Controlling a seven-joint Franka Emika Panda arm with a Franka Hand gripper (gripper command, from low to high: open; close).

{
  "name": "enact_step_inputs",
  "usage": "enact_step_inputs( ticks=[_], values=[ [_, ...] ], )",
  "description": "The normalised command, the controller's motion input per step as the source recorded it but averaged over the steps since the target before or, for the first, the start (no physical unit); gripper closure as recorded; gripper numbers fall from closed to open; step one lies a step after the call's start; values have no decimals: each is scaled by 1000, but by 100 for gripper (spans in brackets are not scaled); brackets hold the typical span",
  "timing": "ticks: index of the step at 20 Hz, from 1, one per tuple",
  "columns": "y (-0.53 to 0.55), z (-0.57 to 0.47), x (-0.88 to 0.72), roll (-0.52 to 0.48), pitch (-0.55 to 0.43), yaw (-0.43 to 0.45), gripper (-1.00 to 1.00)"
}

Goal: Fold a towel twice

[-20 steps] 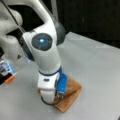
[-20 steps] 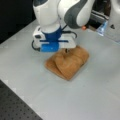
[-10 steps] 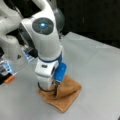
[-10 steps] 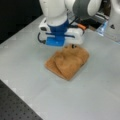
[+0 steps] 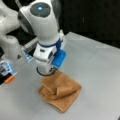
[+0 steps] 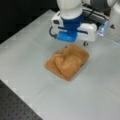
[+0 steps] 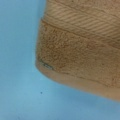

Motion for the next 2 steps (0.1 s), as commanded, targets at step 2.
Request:
enact_step_inputs(
  ticks=[2],
  values=[
    [404,-85,-192,-166,-261,-184,-100]
  ],
)
